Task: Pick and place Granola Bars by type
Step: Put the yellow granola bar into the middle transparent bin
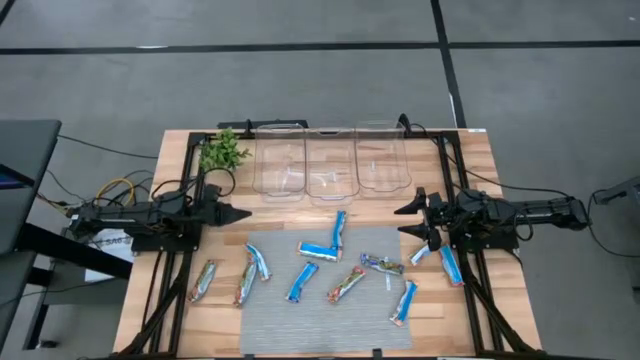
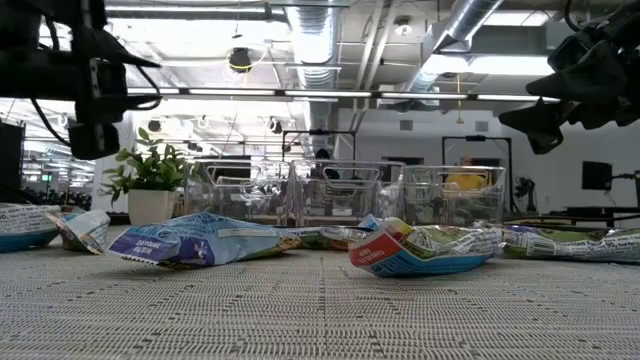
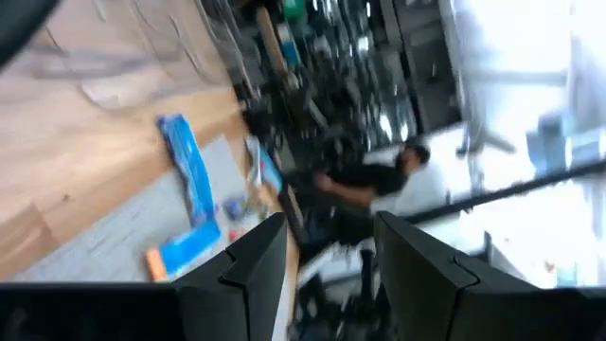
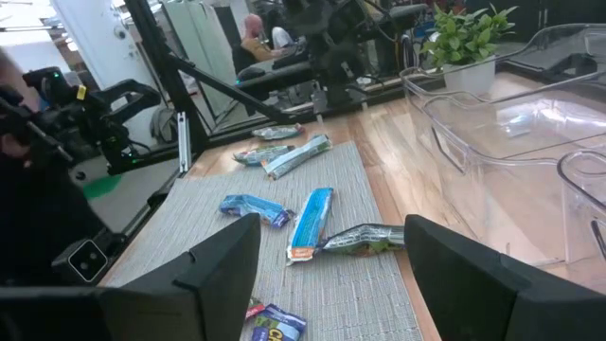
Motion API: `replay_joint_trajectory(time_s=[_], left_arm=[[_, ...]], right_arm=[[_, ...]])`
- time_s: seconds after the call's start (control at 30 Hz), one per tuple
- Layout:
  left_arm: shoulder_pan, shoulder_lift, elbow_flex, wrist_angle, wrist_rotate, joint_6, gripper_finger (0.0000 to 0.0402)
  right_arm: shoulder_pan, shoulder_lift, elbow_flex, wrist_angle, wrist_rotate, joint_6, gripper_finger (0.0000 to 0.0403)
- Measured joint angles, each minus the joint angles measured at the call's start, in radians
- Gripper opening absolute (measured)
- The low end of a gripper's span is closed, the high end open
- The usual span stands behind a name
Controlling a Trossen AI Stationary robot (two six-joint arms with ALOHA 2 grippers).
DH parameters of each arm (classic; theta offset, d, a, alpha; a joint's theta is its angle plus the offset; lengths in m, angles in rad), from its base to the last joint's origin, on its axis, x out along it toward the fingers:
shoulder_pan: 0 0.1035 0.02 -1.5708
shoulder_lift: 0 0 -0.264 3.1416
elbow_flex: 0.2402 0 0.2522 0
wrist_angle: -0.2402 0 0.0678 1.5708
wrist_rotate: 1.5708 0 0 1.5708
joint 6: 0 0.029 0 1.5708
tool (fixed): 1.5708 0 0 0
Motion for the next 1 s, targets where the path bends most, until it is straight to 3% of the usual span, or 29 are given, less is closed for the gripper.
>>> replay_joint_trajectory(time_s=[0.07,0.17,0.33,0.63,1.0], left_arm=[[0.002,0.000,0.000,0.002,-0.012,-0.024,0.0155],[0.002,0.005,0.008,-0.021,0.063,0.009,0.0154],[-0.009,0.105,0.156,-0.220,0.095,0.143,0.0154],[-0.013,0.491,0.545,-0.615,0.049,0.523,0.0133],[-0.075,0.924,0.874,-0.774,0.047,0.862,0.0126]], right_arm=[[0.000,0.000,0.000,0.000,0.000,0.000,0.0255],[0.000,0.000,0.000,0.000,0.000,0.000,0.0255],[0.000,0.000,0.000,0.000,0.000,0.000,0.0255],[0.000,0.000,0.000,0.000,0.000,0.000,0.0255],[0.000,0.000,0.000,0.000,0.000,0.000,0.0255]])
